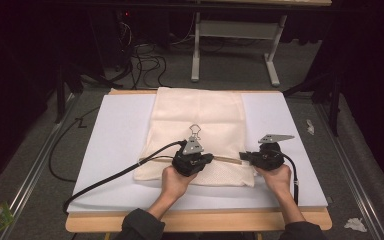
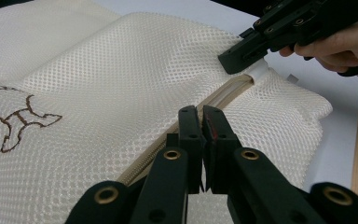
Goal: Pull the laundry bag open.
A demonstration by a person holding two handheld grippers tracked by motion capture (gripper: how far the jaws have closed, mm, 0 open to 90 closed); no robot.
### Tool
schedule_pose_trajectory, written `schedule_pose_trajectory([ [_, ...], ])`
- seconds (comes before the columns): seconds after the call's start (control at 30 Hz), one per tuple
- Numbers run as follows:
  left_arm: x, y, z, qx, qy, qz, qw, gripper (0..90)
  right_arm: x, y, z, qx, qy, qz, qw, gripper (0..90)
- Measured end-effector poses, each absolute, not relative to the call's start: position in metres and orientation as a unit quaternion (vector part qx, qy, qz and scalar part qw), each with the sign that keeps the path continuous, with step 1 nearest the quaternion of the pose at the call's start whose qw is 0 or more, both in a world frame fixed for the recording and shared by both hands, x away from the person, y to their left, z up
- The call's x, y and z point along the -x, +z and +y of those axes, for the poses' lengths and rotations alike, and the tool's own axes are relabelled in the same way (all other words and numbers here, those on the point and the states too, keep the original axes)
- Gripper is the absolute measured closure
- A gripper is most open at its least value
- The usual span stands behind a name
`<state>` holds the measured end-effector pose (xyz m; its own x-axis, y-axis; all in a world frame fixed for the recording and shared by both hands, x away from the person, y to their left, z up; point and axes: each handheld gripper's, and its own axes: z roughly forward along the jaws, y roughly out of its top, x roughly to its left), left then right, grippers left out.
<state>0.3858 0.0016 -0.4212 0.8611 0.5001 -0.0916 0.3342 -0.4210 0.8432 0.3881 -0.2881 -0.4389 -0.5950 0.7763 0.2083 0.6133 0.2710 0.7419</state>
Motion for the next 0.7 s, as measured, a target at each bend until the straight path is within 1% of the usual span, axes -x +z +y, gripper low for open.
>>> schedule_pose_trajectory([
  [0.33, -0.386, -0.419, 0.012, -0.833, 0.087, 0.258, 0.482, 87.3, -0.388, -0.439, -0.289, -0.442, 0.416, 0.789, 0.097, 88.2],
  [0.7, -0.386, -0.412, 0.026, -0.826, 0.099, 0.265, 0.487, 87.4, -0.388, -0.439, -0.289, -0.442, 0.417, 0.788, 0.096, 88.2],
])
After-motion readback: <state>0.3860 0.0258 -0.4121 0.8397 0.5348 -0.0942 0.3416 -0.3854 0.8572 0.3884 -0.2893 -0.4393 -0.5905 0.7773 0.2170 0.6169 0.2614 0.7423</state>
